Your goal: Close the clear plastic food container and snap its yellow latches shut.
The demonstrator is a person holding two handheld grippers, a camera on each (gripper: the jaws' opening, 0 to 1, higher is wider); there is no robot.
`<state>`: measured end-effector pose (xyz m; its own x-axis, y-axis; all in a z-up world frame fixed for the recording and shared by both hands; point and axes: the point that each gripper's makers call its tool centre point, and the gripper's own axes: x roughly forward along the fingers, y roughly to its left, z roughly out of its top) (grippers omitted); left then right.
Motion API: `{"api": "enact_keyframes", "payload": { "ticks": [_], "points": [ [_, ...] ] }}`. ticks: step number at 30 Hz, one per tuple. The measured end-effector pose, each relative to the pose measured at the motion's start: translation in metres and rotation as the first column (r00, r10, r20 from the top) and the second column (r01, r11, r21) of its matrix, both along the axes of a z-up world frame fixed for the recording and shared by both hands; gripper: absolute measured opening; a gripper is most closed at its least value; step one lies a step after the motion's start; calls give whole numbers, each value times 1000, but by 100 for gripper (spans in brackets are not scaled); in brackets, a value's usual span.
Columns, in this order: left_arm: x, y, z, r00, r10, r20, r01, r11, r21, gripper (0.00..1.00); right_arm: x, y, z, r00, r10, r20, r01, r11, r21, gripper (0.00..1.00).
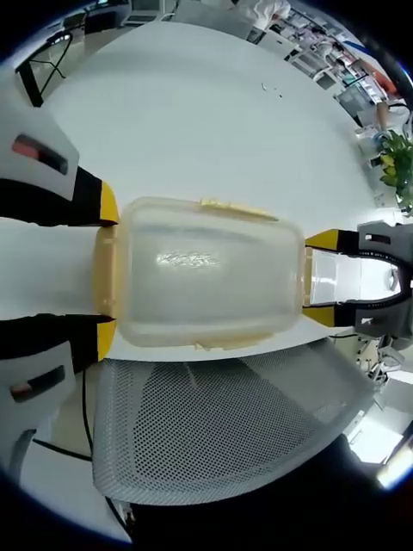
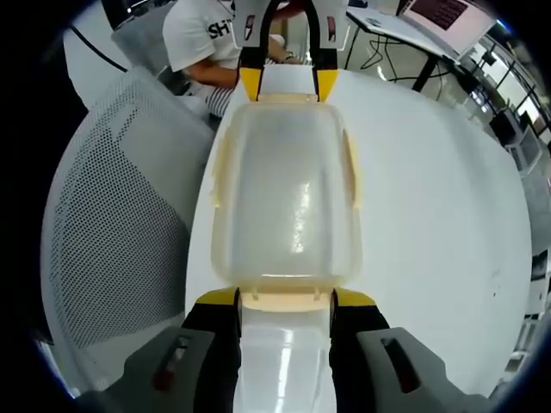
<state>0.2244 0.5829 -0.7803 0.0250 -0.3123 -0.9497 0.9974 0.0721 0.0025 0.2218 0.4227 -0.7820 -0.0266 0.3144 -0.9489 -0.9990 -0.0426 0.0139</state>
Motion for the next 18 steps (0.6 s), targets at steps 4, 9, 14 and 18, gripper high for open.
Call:
{"api": "enact_keyframes", "payload": {
  "ticks": [4,9,14,18],
  "points": [
    [0,-5,1,1000,4,-3,-5,1000,-5,34,0,-5,0,1000,4,1,-4,1000,-2,36],
    [0,-13,1,1000,4,-4,-4,1000,-4,34,0,-13,0,1000,3,1,-3,1000,-4,36],
    [0,-22,1,1000,1,-5,-1,1000,-3,34,0,-23,0,1000,1,2,-1,1000,-6,36],
    [0,-31,1,1000,1,-6,-1,1000,-6,34,0,-33,0,1000,-3,0,3,1000,-5,36]
  ]
}}
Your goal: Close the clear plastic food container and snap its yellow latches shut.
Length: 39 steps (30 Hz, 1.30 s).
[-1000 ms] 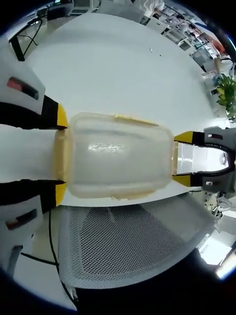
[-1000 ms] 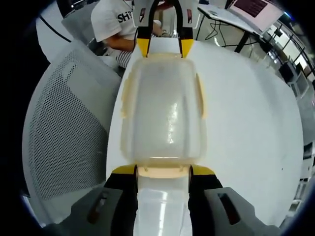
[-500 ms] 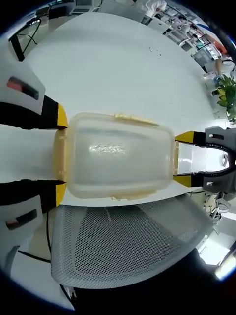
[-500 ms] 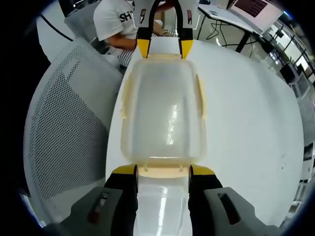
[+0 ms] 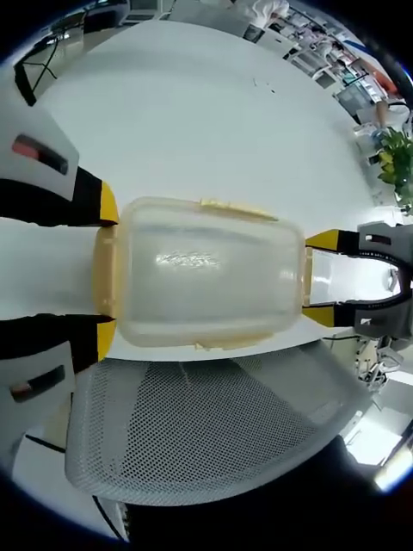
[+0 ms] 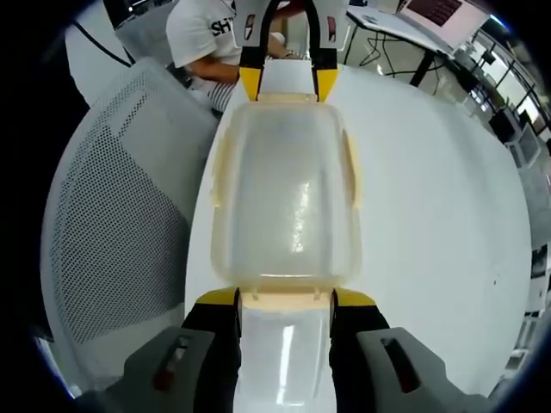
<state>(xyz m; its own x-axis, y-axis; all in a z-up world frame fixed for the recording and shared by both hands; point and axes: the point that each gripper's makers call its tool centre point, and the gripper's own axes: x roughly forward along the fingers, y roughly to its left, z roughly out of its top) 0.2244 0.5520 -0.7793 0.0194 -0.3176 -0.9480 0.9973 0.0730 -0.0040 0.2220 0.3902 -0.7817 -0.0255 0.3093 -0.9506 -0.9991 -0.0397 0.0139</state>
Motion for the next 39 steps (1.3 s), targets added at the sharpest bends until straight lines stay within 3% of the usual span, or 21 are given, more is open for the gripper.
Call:
{"api": "enact_keyframes", "payload": {
  "ticks": [22,39],
  "points": [
    [3,-43,-1,1000,-1,-7,1,1000,0,34,1,-42,-1,1000,-8,-5,8,1000,1,36],
    [2,-64,-4,1000,0,-15,0,1000,4,34,1,-63,-2,1000,-7,-7,7,1000,8,36]
  ]
}}
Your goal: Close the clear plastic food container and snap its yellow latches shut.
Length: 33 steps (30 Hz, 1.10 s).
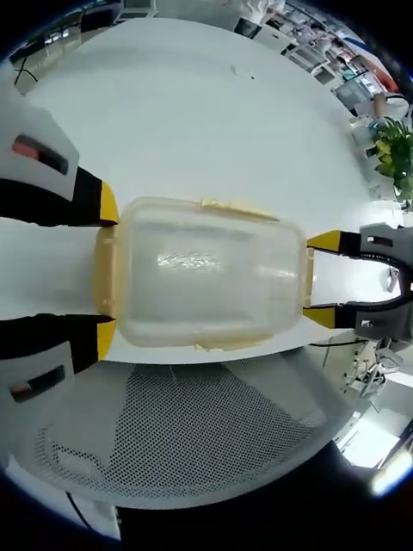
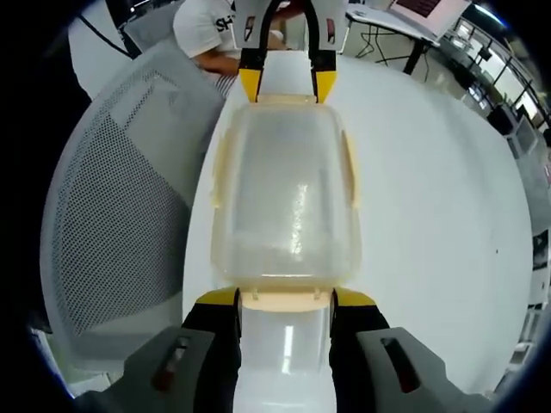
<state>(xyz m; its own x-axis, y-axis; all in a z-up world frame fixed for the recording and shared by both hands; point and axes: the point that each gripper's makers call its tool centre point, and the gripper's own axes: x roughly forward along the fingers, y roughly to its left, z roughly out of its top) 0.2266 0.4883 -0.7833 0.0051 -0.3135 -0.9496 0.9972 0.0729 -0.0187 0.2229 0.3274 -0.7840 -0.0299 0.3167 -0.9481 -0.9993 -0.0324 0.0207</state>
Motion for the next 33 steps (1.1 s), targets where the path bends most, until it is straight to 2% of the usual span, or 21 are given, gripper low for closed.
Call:
{"api": "enact_keyframes", "payload": {
  "ticks": [33],
  "points": [
    [-2,-49,-4,1000,10,-7,-10,1000,17,34,-1,-49,-1,1000,16,10,-16,1000,9,36]
  ]
}}
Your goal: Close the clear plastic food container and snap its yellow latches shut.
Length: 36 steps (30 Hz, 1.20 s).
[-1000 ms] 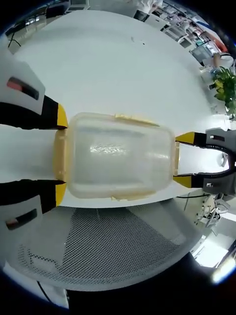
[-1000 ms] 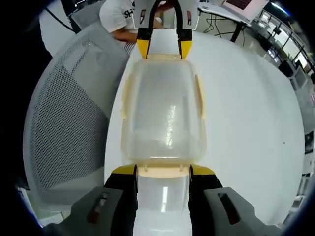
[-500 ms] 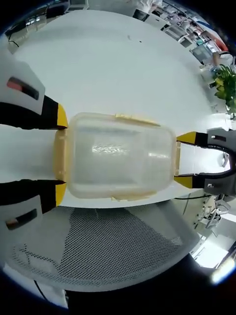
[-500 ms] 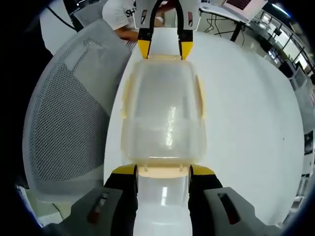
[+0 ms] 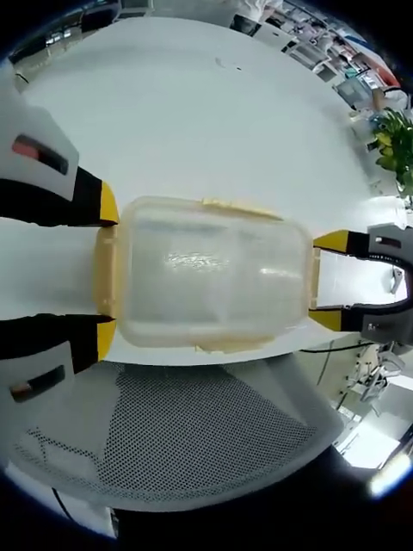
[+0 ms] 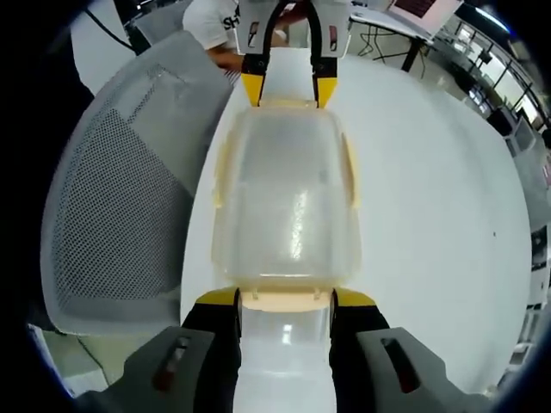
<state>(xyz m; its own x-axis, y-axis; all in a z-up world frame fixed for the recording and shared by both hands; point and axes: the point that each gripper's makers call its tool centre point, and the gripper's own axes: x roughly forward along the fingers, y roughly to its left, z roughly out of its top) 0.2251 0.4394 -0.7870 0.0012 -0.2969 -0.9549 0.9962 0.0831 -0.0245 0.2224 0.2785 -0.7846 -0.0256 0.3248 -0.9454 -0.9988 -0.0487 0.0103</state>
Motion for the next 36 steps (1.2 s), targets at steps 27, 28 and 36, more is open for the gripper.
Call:
{"api": "enact_keyframes", "payload": {
  "ticks": [27,28,36],
  "points": [
    [3,-40,3,1000,-9,6,9,1000,-7,34,1,-40,1,1000,-20,-2,20,1000,22,36],
    [3,-41,3,1000,-8,5,8,1000,-8,34,2,-40,1,1000,-21,-1,21,1000,22,36],
    [1,-51,2,1000,-16,4,16,1000,-8,34,-2,-51,2,1000,-27,-3,27,999,23,36]
  ]
}}
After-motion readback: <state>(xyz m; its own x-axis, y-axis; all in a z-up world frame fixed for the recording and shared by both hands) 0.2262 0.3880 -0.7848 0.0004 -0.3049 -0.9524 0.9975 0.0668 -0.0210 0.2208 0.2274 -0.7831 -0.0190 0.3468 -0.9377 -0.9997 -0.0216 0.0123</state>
